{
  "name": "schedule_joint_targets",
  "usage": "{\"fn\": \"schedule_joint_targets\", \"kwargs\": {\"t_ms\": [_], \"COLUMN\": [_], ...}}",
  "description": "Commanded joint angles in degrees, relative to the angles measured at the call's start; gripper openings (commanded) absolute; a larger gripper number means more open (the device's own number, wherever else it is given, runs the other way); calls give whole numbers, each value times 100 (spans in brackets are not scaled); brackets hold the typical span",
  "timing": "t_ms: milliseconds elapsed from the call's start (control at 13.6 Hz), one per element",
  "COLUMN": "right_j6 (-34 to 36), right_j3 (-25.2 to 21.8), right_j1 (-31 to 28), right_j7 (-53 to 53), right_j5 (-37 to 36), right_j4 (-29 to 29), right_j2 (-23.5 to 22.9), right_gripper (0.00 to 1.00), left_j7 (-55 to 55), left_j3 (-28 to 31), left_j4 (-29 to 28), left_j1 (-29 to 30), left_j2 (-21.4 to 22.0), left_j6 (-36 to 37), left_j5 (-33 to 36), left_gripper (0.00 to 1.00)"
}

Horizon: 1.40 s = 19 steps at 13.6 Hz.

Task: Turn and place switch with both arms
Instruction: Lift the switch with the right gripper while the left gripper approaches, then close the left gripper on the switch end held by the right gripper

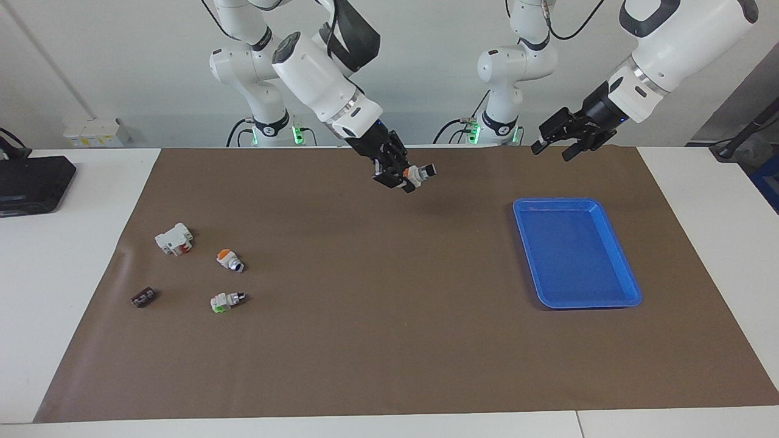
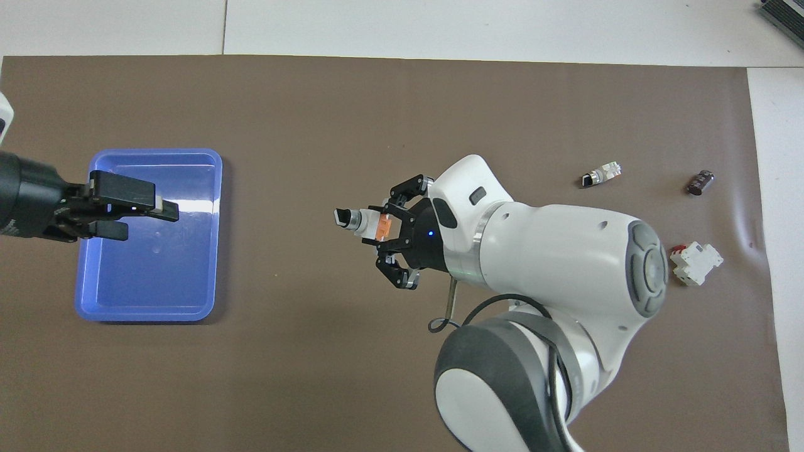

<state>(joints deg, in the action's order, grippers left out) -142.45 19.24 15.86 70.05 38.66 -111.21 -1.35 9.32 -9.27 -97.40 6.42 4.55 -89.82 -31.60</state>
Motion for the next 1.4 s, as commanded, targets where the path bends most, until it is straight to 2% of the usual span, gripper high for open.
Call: {"fn": "schedule_joint_targets", "kwargs": {"t_ms": [0, 148, 369, 443, 885, 1033, 1328], "right_j6": [-160, -178, -248, -257, -274, -274, -274], "right_j3": [27, 36, 36, 36, 36, 36, 36], "right_j1": [128, 172, 278, 278, 278, 278, 278], "right_j7": [-185, -211, -333, -386, -475, -475, -545], "right_j5": [19, 10, 10, -33, -78, -78, -78], "right_j4": [38, 38, 38, 38, 55, 55, 64], "right_j2": [-32, -32, -23, -23, 3, 3, 3], "right_gripper": [0, 0, 0, 0, 0, 0, 0], "left_j7": [227, 655, 1150, 1298, 1511, 1520, 1537], "left_j3": [-58, -75, -75, -75, -67, -58, -67], "left_j4": [-297, -323, -665, -675, -727, -753, -912], "left_j1": [-184, -369, -835, -853, -713, -721, -818], "left_j2": [170, 134, 161, 152, 38, 11, 38], "left_j6": [-316, -378, -984, -985, -1133, -1152, -1195], "left_j5": [-870, -1355, -1796, -1823, -2034, -2034, -2034], "left_gripper": [88, 79, 70, 64, 59, 50, 41]}}
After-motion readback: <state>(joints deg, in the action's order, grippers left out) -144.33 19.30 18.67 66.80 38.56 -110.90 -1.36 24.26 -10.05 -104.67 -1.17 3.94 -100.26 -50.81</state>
